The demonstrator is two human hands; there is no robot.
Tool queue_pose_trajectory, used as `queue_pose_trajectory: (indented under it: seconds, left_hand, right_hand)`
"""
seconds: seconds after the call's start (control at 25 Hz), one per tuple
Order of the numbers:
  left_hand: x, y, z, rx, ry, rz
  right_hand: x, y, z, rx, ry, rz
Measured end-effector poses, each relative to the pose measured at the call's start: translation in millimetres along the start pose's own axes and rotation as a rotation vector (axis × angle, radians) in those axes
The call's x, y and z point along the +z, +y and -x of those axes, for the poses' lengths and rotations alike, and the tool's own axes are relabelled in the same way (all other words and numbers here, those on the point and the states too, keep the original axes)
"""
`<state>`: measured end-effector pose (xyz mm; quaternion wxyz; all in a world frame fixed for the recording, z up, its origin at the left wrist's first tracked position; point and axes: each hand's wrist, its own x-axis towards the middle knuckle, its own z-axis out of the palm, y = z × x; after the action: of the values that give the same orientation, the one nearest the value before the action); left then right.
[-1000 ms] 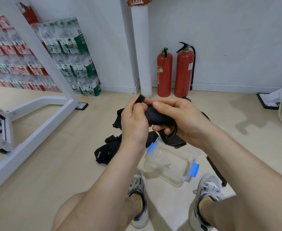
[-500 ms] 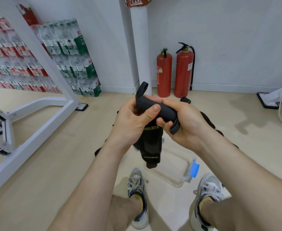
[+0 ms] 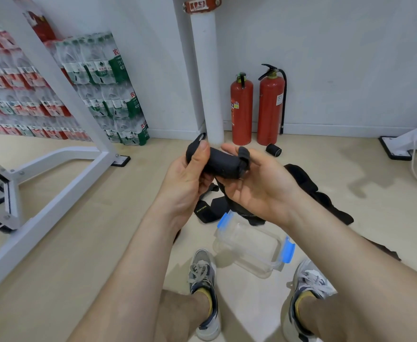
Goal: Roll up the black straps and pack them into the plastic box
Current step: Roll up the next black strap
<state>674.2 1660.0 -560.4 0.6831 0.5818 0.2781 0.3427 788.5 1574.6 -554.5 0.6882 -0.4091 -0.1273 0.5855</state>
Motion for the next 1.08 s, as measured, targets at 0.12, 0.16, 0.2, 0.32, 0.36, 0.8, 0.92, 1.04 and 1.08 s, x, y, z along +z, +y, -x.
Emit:
queue_pose_trajectory:
  seconds: [0.12, 0.16, 0.2, 0.32, 0.36, 0.8, 0.92, 1.04, 1.08]
  left_hand:
    - [1, -4, 0, -0.031, -0.005, -0.069]
    - [2, -6, -1, -0.02, 0.009, -0.064]
    - [3, -8, -1, -0.008, 0.033, -0.053]
    - [7, -11, -3, 0.008, 0.189, 0.028]
    - [8, -12, -4, 0.016, 0.235, 0.073]
    - [-5, 4, 2, -0.123, 0.109, 0.213]
    - [-8, 6, 2, -0.139, 0.135, 0.193]
    - [6, -4, 2, -0.166, 0.214, 0.221]
    - [12, -10, 3, -0.173, 0.224, 0.224]
  right_hand:
    - [-1, 2, -1, -0.143, 0.06, 0.353]
    - [0, 2, 0, -0.182, 0.045, 0.464]
    - [0, 1, 2, -0.197, 0.016, 0.54]
    - [0, 1, 9, -0.201, -0.153, 0.626]
    - [0, 4, 10, -0.227, -0.217, 0.639]
    - [-2, -4, 3, -0.365, -0.076, 0.664]
    - [-3, -5, 3, -0.374, -0.06, 0.689]
    - [-2, -3, -1, -0.466, 0.082, 0.572]
    - [-3, -3, -2, -0.498, 0.147, 0.517]
